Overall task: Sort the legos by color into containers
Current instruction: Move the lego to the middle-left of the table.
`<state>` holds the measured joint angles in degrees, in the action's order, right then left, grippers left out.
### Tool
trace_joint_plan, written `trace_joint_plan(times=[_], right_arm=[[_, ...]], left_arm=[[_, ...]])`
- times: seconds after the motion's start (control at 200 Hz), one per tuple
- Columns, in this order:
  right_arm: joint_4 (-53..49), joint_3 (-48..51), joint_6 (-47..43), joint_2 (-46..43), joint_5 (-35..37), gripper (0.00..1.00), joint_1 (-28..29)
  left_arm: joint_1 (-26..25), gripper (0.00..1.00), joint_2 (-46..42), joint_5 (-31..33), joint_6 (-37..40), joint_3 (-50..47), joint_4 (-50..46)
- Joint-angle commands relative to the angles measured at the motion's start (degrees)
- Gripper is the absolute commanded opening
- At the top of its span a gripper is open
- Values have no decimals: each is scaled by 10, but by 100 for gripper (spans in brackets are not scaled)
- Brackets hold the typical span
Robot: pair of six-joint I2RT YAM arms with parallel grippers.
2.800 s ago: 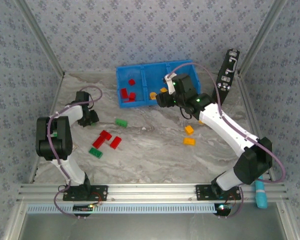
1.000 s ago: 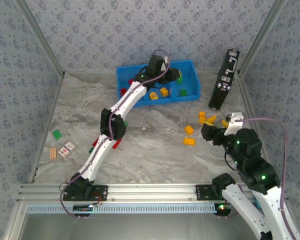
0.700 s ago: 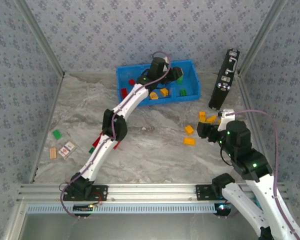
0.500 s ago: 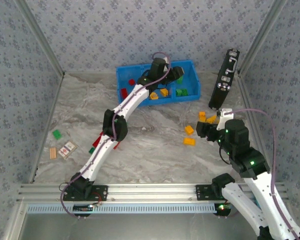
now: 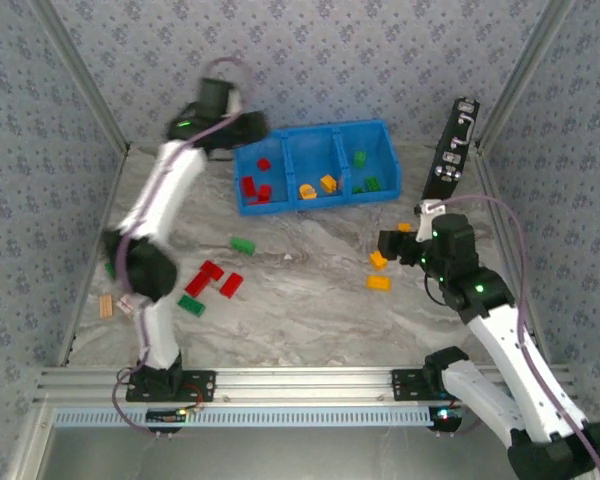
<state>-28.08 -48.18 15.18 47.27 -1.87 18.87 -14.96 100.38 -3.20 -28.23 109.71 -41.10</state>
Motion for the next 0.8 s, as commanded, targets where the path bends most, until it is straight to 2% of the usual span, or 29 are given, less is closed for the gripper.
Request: trace_joint_plan(times=[0.0,0.06,0.14,0.23,0.39,0.53,0.705,0.795], right_arm=[[44,-22,-21,34,-42,84,-3],[52,-35,-30,55,-59,84,-3],[56,-54,-38,82,-77,84,-3],[52,-73,-51,108,-95,84,-3],[44,-88,-71,127,-105,84,-3],[49,-77,-71,134,-114,84,-4],[60,-56,-56,134,-112,84,-4],[61,-53,-53,139,-107,84,-4]], left_arm=[[78,64,-140,59,8,-200,-7],[122,64,-215,79,0,-302,-5],[187,64,-281,60,-8,-401,-12],[230,66,-317,62,-2,-469,-34],[310,74,-358,19,-8,-570,-8],[381,74,-331,-18,38,-596,8],[407,74,-260,-25,92,-585,18],[421,74,-225,-22,109,-574,52]])
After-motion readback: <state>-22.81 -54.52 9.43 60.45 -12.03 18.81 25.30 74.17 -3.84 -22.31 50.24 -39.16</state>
